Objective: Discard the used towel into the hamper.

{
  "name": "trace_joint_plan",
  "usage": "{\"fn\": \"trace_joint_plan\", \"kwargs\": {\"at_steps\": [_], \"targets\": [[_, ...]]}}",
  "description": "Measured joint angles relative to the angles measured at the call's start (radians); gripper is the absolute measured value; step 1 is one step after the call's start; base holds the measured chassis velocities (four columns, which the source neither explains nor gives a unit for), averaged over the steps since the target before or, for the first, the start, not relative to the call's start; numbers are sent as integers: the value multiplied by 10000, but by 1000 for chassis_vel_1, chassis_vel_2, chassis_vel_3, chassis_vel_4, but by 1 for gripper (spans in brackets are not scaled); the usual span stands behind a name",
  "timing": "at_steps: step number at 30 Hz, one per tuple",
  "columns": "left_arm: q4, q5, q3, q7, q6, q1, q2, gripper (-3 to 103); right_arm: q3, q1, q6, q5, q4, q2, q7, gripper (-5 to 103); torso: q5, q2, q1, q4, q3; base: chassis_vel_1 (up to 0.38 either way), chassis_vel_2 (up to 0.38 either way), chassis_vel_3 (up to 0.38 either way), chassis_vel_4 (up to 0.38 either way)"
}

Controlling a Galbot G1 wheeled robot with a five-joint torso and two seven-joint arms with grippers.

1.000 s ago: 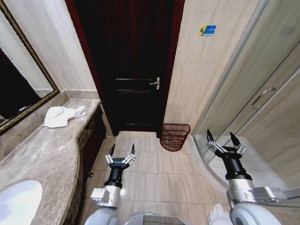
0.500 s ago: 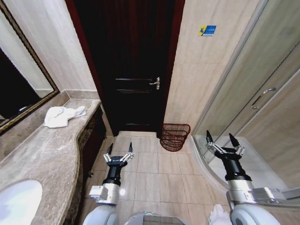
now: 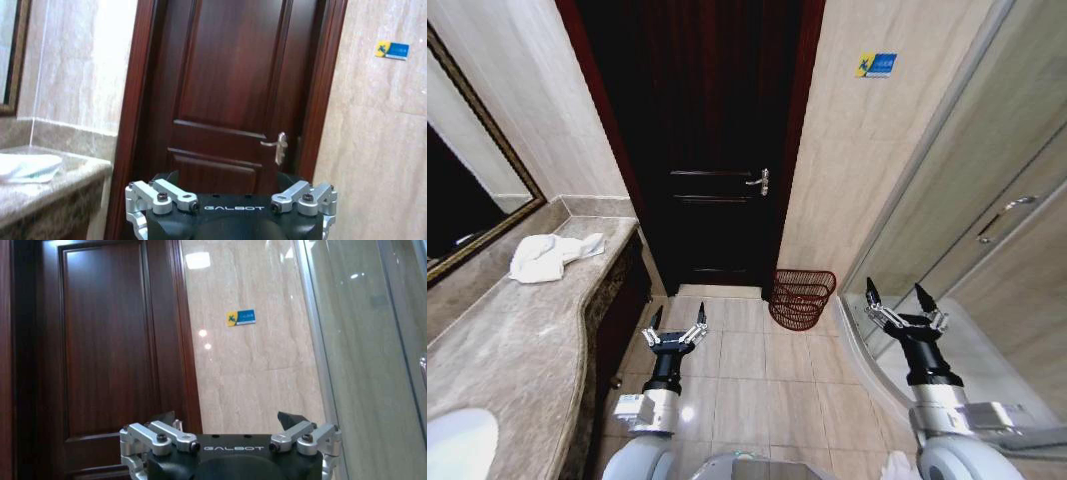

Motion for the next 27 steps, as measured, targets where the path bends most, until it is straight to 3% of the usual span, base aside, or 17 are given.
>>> {"fn": "trace_joint_plan", "kwargs": {"at_steps": [27], "targets": [[145,-198,-215,91,-201,-183,0,96,-40,71,78,-93,0,67,88,100,3,3,-1,0,0,-114,116,117,-116]]}}
